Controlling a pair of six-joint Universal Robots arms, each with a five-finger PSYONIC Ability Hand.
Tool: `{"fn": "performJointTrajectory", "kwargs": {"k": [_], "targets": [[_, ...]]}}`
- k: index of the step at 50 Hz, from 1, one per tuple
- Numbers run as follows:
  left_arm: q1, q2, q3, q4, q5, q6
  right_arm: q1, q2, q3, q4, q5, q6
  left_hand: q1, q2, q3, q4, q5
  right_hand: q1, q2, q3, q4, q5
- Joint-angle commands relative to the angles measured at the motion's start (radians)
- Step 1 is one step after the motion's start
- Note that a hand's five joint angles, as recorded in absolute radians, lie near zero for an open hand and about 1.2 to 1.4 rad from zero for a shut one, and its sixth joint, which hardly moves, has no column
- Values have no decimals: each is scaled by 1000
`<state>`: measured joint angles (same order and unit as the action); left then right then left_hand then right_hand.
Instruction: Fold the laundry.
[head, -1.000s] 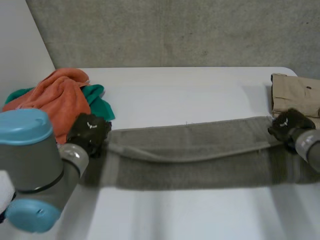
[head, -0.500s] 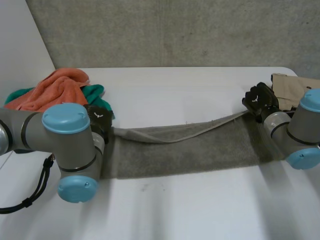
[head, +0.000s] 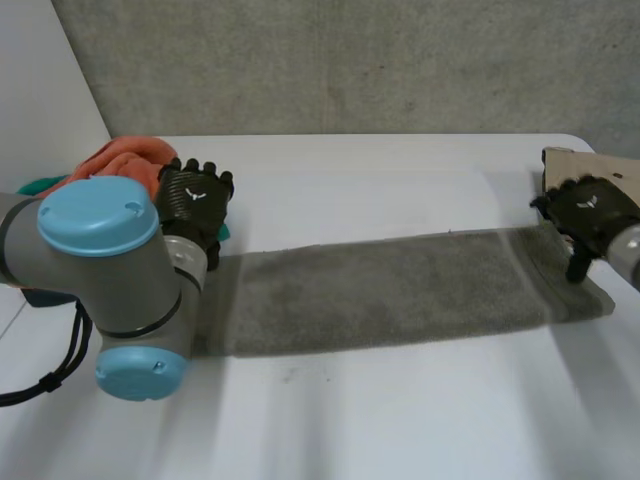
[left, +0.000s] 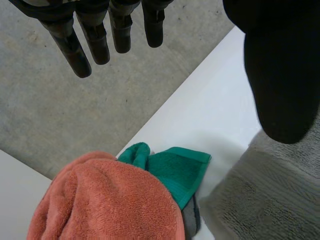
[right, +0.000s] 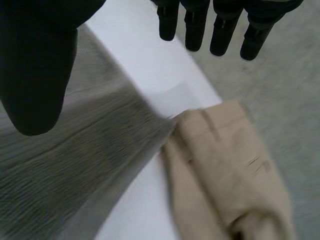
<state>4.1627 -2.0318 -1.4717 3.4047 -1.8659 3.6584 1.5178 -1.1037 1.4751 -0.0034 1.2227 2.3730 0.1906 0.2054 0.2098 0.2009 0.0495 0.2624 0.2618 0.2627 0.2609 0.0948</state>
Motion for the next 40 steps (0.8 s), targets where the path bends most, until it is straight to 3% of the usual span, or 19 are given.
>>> {"fn": "performJointTrajectory", "kwargs": {"k": [1,11,15,17,19,27,31,33,40], "targets": [[0,10,-44,1,5,-3,-134,-51,106,53,-164,-3,-9,-24,-29,-20,-43,189,190,189,191,182],[-9,10,-87,7,5,-8,-171,21,132,17,-196,-31,-6,-21,-26,-17,-40,210,211,210,212,203],[-9,15,-98,7,5,-8,-174,68,123,-26,-189,-74,-6,-21,-26,-17,-40,365,366,365,367,358],[-9,19,-105,8,5,-8,-182,85,116,-43,-186,-87,-3,-18,-23,-14,-37,669,670,669,671,662],[-7,27,-110,8,5,-8,-189,100,108,-50,-174,-92,-3,-18,-23,-14,-37,1132,1133,1132,1134,1125],[-9,123,-153,11,5,-8,-261,44,109,-191,136,-110,-1,-15,-20,-11,-34,1134,1134,1134,1135,1127],[-6,179,-176,13,7,-6,-255,-34,111,-181,181,-187,-1,-15,-20,-11,-34,1134,1134,1134,1135,1127],[-4,203,-187,13,13,-6,-231,-54,113,-176,179,-198,-1,-15,-20,-11,-34,1134,1134,1134,1135,1127],[2,257,-223,13,28,-11,86,-137,105,-194,159,-124,-1,-15,-20,-11,-34,1134,1134,1134,1135,1127]]}}
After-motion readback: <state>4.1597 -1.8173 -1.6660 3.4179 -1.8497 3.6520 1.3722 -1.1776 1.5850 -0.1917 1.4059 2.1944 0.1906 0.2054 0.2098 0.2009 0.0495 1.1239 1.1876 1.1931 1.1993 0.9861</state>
